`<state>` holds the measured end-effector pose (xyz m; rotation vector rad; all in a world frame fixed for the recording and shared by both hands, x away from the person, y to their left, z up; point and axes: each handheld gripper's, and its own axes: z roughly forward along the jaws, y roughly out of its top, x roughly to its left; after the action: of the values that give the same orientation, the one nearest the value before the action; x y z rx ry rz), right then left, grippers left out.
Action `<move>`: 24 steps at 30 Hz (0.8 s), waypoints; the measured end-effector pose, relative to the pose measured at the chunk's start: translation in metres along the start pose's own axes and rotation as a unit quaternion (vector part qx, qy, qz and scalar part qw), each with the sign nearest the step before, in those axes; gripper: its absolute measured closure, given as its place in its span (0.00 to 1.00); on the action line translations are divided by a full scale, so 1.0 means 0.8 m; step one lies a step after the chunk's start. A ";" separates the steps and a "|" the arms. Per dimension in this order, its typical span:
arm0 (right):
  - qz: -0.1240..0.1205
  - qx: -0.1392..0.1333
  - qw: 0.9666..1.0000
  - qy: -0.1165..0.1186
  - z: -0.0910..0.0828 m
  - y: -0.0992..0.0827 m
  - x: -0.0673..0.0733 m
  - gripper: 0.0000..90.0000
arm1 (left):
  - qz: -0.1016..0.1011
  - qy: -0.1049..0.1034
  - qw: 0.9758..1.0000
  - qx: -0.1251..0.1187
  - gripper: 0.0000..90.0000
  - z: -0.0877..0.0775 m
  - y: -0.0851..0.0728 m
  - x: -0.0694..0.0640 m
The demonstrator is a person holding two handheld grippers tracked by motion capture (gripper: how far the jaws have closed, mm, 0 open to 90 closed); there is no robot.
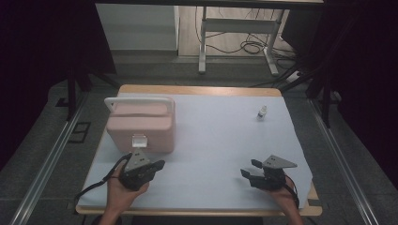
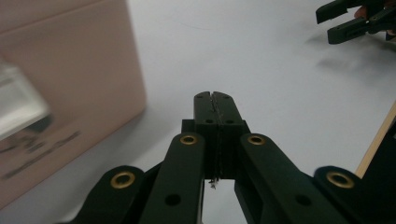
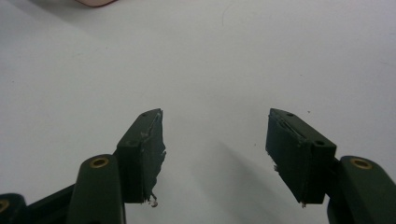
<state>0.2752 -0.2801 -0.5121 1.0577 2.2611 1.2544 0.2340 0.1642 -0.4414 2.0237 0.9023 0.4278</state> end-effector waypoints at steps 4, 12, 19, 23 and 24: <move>-0.004 0.003 1.000 -0.006 0.002 -0.001 0.002 0.41 | -0.027 0.008 1.000 -0.010 1.00 -0.017 -0.013 0.024; -0.001 0.010 1.000 -0.006 0.002 -0.004 -0.001 0.41 | -0.073 0.038 0.996 -0.022 1.00 -0.044 -0.046 0.072; -0.002 0.012 1.000 -0.008 0.003 -0.004 0.000 0.41 | -0.078 0.053 0.995 -0.026 1.00 -0.066 -0.049 0.094; -0.001 0.014 1.000 -0.005 0.003 -0.004 0.001 0.42 | -0.096 0.055 0.994 -0.027 1.00 -0.070 -0.047 0.112; 0.000 0.014 1.000 -0.003 0.004 -0.004 0.002 0.42 | -0.097 0.063 0.993 -0.019 1.00 -0.069 -0.047 0.118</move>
<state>0.2748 -0.2784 -0.5164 1.0684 2.2810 1.2220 0.2491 0.2785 -0.4437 1.8688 1.1489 0.4644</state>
